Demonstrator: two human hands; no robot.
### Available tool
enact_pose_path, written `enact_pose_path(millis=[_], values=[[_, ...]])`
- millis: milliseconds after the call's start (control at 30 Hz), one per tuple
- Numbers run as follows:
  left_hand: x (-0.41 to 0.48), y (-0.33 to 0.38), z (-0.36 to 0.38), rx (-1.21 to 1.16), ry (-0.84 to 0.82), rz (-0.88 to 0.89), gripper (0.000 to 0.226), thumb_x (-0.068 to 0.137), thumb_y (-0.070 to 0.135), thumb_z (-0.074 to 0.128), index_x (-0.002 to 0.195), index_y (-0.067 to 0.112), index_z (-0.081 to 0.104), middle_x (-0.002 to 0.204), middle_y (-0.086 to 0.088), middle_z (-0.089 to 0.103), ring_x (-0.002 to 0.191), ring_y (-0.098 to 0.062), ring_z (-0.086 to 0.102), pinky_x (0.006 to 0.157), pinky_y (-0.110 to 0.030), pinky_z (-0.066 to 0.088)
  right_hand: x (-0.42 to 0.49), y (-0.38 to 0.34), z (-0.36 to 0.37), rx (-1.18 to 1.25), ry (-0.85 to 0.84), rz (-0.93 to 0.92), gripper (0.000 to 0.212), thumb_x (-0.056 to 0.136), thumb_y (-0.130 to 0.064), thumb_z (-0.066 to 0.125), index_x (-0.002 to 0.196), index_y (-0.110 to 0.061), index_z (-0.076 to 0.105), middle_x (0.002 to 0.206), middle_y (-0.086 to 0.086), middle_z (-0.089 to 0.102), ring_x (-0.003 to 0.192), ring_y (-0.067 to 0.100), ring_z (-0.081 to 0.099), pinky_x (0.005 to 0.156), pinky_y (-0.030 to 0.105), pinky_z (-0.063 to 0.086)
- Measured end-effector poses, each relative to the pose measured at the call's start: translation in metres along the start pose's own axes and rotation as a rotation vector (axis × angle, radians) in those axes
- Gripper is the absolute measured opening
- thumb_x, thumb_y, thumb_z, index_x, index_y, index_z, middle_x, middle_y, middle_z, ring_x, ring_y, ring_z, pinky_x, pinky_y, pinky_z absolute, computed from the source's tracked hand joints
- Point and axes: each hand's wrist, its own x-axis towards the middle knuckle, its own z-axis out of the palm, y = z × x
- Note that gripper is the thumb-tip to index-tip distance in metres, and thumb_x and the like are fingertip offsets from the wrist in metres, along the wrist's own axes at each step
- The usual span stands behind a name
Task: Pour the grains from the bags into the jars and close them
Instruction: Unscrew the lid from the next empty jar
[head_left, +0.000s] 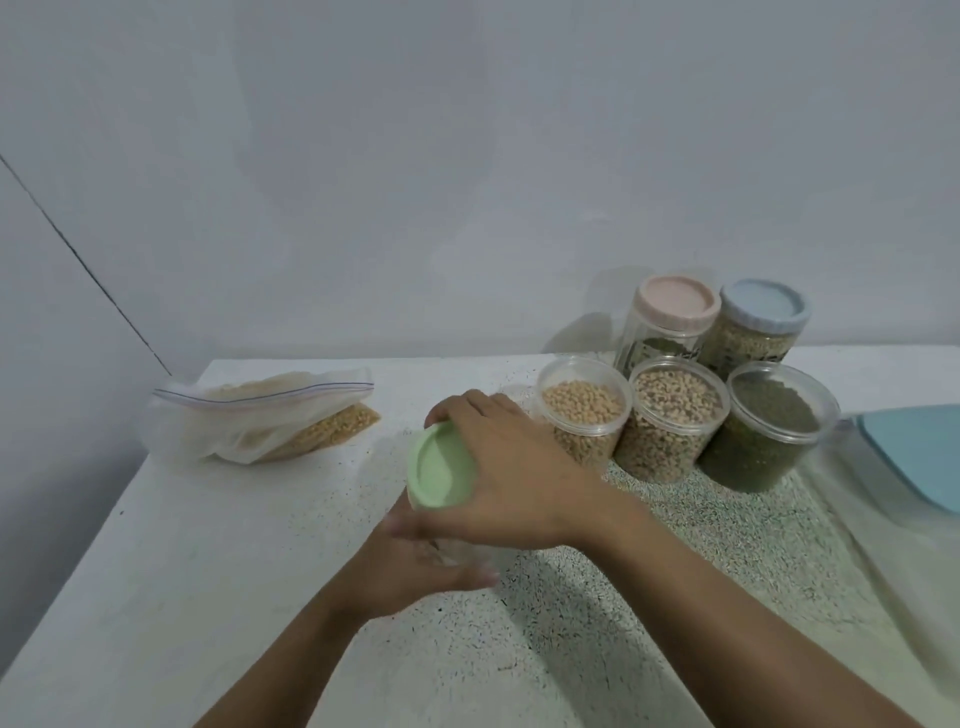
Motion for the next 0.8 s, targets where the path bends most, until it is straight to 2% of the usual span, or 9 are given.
enact_pose_path(millis=[33, 100, 167, 333, 400, 500, 567, 700, 800], values=[[0.005, 0.001, 0.001, -0.008, 0.003, 0.056, 0.08, 0.068, 0.013, 0.095, 0.136, 0.034, 0.057, 0.127, 0.01, 0.068, 0.124, -0.012, 0.062, 0.094, -0.026, 0.055, 0.003, 0.0, 0.007, 0.037, 0.092, 0.017, 0.075, 0.073, -0.076, 0.072, 0.127, -0.028, 0.051, 0.117, -0.013, 0.053, 0.108, 0.009, 0.044, 0.086, 0.03, 0.035], [0.013, 0.005, 0.0, -0.006, 0.002, 0.161, 0.091, 0.067, -0.007, 0.09, 0.127, 0.054, 0.058, 0.123, 0.016, 0.069, 0.12, -0.006, 0.063, 0.094, -0.02, 0.053, 0.005, 0.001, 0.018, 0.092, 0.258, 0.035, 0.057, 0.076, -0.065, 0.077, 0.115, -0.028, 0.058, 0.107, -0.014, 0.059, 0.098, 0.009, 0.05, 0.081, 0.03, 0.037], [0.024, 0.005, -0.002, -0.031, 0.011, 0.203, 0.097, 0.066, -0.011, 0.088, 0.127, 0.057, 0.056, 0.124, 0.014, 0.068, 0.119, -0.008, 0.063, 0.095, -0.02, 0.051, 0.01, 0.004, 0.021, 0.135, 0.33, 0.033, 0.05, 0.074, -0.056, 0.081, 0.111, -0.027, 0.062, 0.102, -0.014, 0.063, 0.094, 0.009, 0.053, 0.079, 0.03, 0.039], [0.043, -0.016, -0.002, -0.119, 0.09, 0.231, 0.079, 0.066, -0.007, 0.089, 0.128, 0.033, 0.063, 0.116, -0.003, 0.072, 0.116, -0.026, 0.067, 0.095, -0.04, 0.057, 0.03, 0.016, 0.018, 0.217, 0.353, -0.031, 0.046, 0.067, -0.05, 0.084, 0.104, -0.028, 0.069, 0.097, -0.015, 0.068, 0.091, 0.007, 0.06, 0.084, 0.033, 0.049], [0.044, -0.019, -0.001, -0.133, 0.114, 0.239, 0.072, 0.065, -0.004, 0.09, 0.122, 0.033, 0.067, 0.111, -0.004, 0.074, 0.112, -0.024, 0.069, 0.093, -0.035, 0.057, 0.032, 0.02, 0.021, 0.233, 0.344, -0.066, 0.046, 0.067, -0.048, 0.086, 0.105, -0.028, 0.07, 0.098, -0.016, 0.069, 0.093, 0.006, 0.062, 0.085, 0.034, 0.05], [0.047, -0.028, 0.0, -0.157, 0.13, 0.207, 0.068, 0.065, -0.006, 0.09, 0.124, 0.015, 0.064, 0.109, -0.007, 0.074, 0.11, -0.023, 0.07, 0.09, -0.03, 0.057, 0.035, 0.022, 0.021, 0.245, 0.34, -0.118, 0.046, 0.067, -0.048, 0.085, 0.105, -0.025, 0.072, 0.098, -0.015, 0.07, 0.092, 0.007, 0.064, 0.083, 0.036, 0.051], [0.047, -0.031, -0.002, -0.161, 0.139, 0.184, 0.064, 0.065, -0.008, 0.089, 0.121, 0.012, 0.066, 0.107, -0.009, 0.075, 0.106, -0.023, 0.072, 0.087, -0.029, 0.058, 0.039, 0.023, 0.018, 0.251, 0.307, -0.147, 0.045, 0.066, -0.048, 0.083, 0.103, -0.025, 0.074, 0.096, -0.015, 0.07, 0.09, 0.007, 0.064, 0.082, 0.038, 0.051], [0.047, -0.036, -0.004, -0.171, 0.149, 0.167, 0.066, 0.063, -0.007, 0.09, 0.122, -0.003, 0.061, 0.11, -0.013, 0.074, 0.107, -0.021, 0.072, 0.086, -0.027, 0.058, 0.045, 0.033, 0.006, 0.34, 0.146, -0.225, 0.044, 0.065, -0.03, 0.092, 0.105, -0.024, 0.076, 0.103, -0.016, 0.07, 0.098, 0.006, 0.066, 0.089, 0.039, 0.051], [0.048, -0.037, -0.004, -0.18, 0.152, 0.178, 0.065, 0.062, -0.002, 0.09, 0.12, -0.005, 0.061, 0.109, -0.01, 0.075, 0.106, -0.02, 0.072, 0.085, -0.027, 0.058, 0.051, 0.038, 0.003, 0.395, 0.083, -0.269, 0.043, 0.064, -0.025, 0.092, 0.104, -0.025, 0.075, 0.105, -0.018, 0.07, 0.104, 0.009, 0.068, 0.093, 0.042, 0.052]])
